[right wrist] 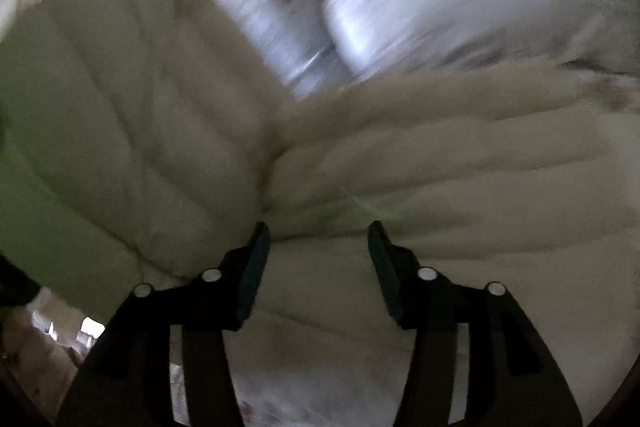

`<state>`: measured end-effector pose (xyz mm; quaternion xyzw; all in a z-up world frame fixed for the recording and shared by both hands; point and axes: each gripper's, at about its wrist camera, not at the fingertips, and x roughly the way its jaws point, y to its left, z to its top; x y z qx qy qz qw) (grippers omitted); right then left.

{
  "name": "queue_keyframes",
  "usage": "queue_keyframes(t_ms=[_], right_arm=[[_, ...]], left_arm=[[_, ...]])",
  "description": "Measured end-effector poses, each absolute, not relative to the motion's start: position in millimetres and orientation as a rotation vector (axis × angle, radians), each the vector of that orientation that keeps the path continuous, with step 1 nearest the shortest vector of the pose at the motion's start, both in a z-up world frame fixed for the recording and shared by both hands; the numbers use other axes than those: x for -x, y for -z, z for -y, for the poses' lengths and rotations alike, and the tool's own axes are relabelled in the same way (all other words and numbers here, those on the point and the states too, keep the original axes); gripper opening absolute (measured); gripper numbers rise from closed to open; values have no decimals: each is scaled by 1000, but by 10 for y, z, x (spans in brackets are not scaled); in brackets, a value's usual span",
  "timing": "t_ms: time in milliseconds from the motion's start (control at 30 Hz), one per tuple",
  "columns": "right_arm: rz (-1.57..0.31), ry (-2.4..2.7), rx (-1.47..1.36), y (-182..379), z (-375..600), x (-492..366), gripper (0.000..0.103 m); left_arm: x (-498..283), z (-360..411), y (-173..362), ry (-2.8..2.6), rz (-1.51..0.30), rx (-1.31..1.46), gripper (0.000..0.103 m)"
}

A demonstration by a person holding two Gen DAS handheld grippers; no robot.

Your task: Fold large clothes

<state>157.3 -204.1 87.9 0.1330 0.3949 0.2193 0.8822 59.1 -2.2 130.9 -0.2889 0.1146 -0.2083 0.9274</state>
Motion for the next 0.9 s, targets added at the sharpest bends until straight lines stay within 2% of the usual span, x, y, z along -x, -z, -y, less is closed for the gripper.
queue_keyframes(t_ms=[133, 300, 400, 467, 533, 900], right_arm=[[-783, -254, -356, -924, 2742, -1519, 57], [-895, -203, -521, -591, 3240, -1683, 56], [-928, -213, -519, -474, 3226, -1771, 39], [-928, -239, -537, -451, 3213, -1797, 24], [-935, -270, -556, -416, 3201, -1863, 20], [-950, -289, -548, -341, 3197, -1996, 22]], left_arm=[[-627, 144, -1300, 451, -253, 571, 31], [-656, 337, -1271, 498, -289, 544, 31], [-687, 485, -1255, 535, -320, 520, 31], [-720, 599, -1223, 566, -347, 504, 31], [-763, 729, -1175, 601, -382, 489, 31], [-909, 1422, -769, 719, -588, 352, 31]])
